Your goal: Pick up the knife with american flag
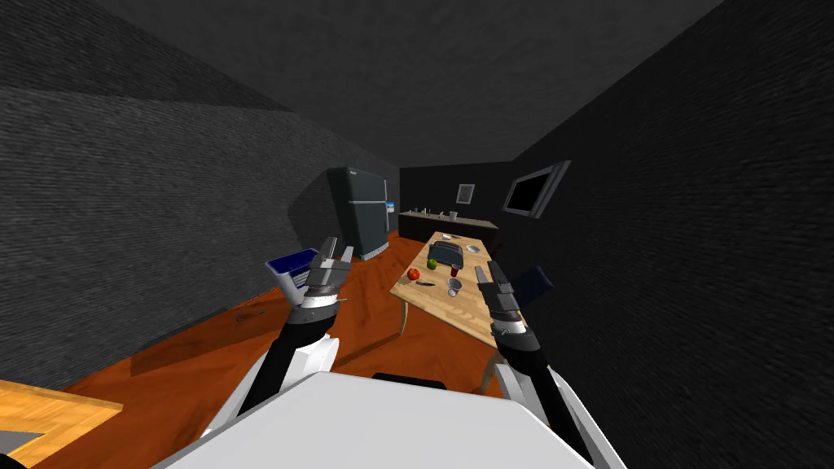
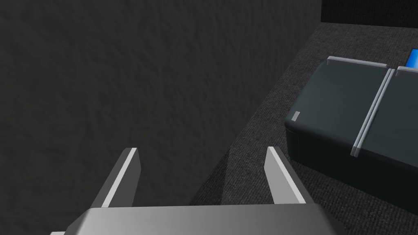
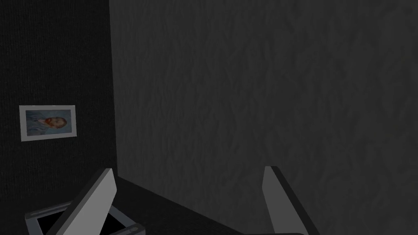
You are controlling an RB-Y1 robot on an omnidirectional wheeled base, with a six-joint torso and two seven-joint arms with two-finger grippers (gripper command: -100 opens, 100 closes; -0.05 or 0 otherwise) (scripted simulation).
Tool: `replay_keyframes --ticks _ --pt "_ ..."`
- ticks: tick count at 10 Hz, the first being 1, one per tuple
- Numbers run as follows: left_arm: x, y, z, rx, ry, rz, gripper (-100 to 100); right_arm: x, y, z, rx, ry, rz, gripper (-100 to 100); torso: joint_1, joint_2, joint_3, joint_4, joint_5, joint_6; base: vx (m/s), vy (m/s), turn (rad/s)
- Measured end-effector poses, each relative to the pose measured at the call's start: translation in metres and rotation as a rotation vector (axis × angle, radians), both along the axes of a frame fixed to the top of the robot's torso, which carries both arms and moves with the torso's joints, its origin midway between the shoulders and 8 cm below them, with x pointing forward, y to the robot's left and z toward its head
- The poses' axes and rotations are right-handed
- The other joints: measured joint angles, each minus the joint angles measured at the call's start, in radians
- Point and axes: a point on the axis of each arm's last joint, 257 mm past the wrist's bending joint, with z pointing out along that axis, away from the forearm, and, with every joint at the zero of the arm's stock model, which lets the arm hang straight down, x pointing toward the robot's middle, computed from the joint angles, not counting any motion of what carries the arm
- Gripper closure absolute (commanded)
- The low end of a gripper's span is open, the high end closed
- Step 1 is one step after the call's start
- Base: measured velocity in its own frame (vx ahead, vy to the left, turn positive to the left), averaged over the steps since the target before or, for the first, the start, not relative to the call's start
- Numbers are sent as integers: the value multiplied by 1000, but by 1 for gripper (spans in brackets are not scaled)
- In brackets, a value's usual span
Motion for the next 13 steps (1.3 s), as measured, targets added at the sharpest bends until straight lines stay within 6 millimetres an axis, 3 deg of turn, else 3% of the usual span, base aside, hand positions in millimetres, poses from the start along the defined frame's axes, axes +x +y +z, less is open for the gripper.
replay_keyframes --ticks 6,10,13 --pt "0 0 0 0 0 0 0 4 46 -32 -169 22 132 -100 0 -2 -1 0 0 0 -59 44 163" --pt "0 0 0 0 0 0 0 -2 78 -81 -307 72 229 -100 1 -3 -2 -1 0 0 -27 56 176" --pt "0 0 0 0 0 0 0 -2 90 -114 -388 111 278 -100 -1 -5 -3 -1 0 1 1 45 199"
